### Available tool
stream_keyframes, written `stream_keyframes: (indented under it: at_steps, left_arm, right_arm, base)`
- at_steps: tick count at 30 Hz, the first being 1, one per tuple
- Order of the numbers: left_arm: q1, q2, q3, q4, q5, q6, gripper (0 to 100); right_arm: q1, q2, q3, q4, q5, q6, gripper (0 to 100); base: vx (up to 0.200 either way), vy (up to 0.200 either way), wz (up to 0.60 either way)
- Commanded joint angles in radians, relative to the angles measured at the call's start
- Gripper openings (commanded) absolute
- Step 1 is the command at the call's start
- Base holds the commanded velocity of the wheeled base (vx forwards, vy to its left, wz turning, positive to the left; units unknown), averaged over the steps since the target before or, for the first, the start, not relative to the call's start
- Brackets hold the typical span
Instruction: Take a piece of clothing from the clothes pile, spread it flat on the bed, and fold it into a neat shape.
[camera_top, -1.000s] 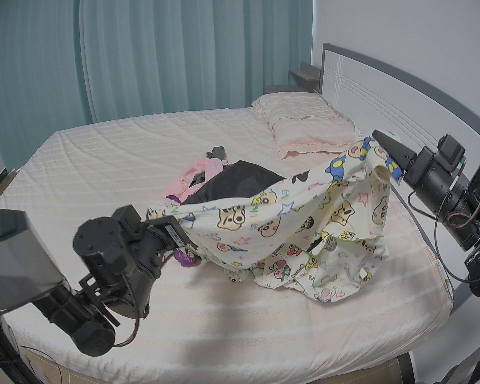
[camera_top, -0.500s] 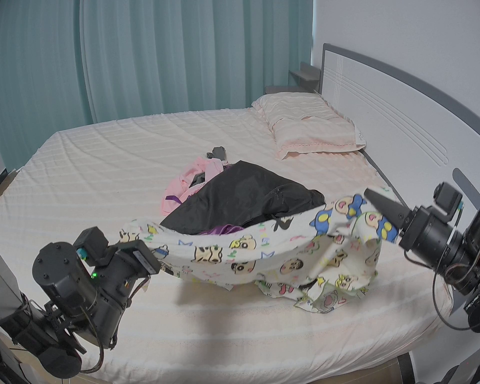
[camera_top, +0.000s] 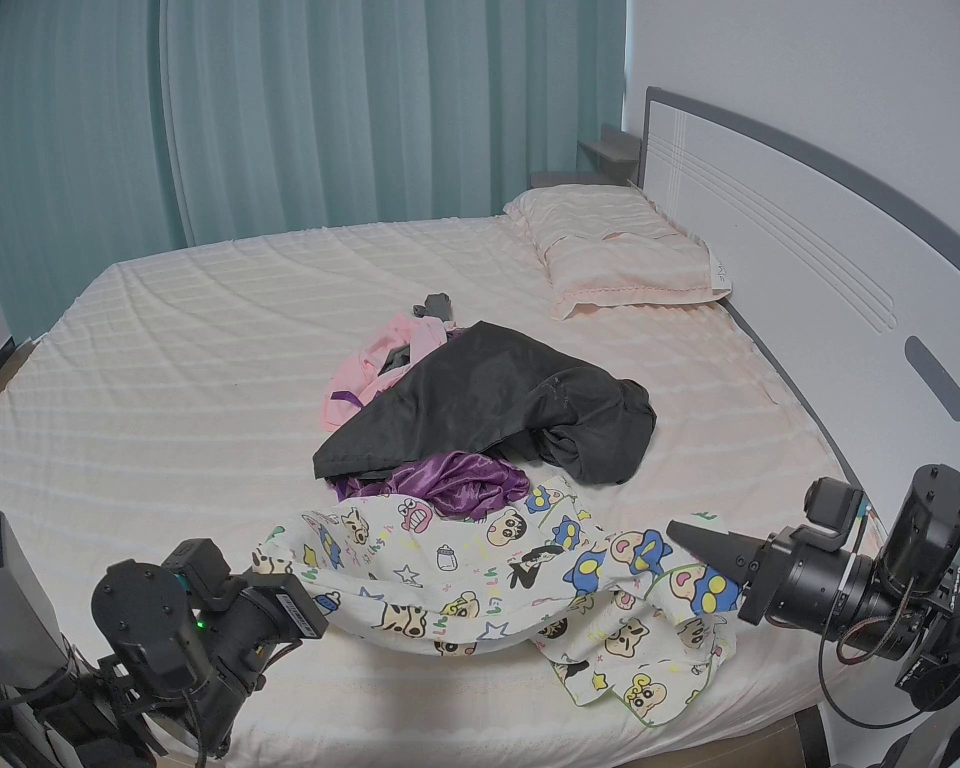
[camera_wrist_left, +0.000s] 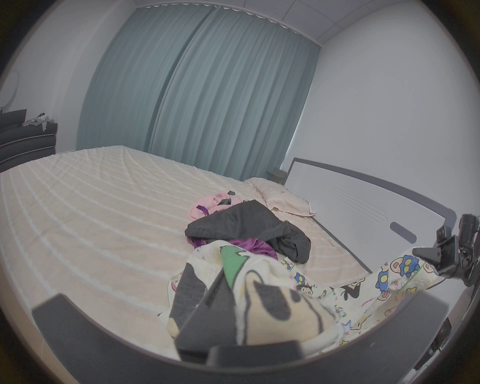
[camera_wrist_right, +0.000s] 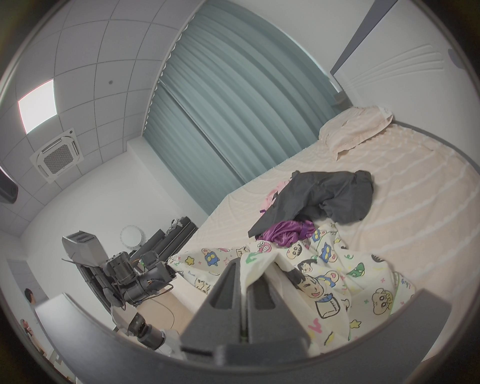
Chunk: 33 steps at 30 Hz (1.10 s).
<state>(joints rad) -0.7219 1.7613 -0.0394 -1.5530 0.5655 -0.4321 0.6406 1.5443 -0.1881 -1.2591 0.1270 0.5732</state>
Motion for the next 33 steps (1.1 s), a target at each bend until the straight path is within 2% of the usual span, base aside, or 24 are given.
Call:
stream_keyframes:
  at_steps: [1,9,13,25,33]
  left_arm:
    - [-0.025,0.092,-0.005,-0.006,0.019,-0.017,0]
    - [-0.027,0.092,-0.033,-0.006,0.057,-0.027,0]
    - [-0.027,0.087,-0.031,-0.006,0.059,-0.027,0]
    - [-0.028,0.073,-0.027,-0.006,0.076,-0.027,0]
    - [-0.025,0.07,-0.031,-0.006,0.079,-0.027,0]
  right_arm:
    - [0.031,0.065,0.01,-0.025,-0.001,0.002,0]
    - [0.037,0.062,0.035,-0.125,-0.012,-0.007,0]
    - [0.039,0.056,0.032,-0.132,-0.063,-0.01,0]
    - [0.039,0.04,0.027,-0.149,-0.083,-0.01,0]
    - [0.037,0.04,0.029,-0.149,-0.083,-0.01,0]
  base:
    - [0.0,0.0,0.0]
    - [0.0,0.0,0.0]
    - [0.0,0.0,0.0]
    - [-0.2,0.0,0.0]
    - [0.0,0.0,0.0]
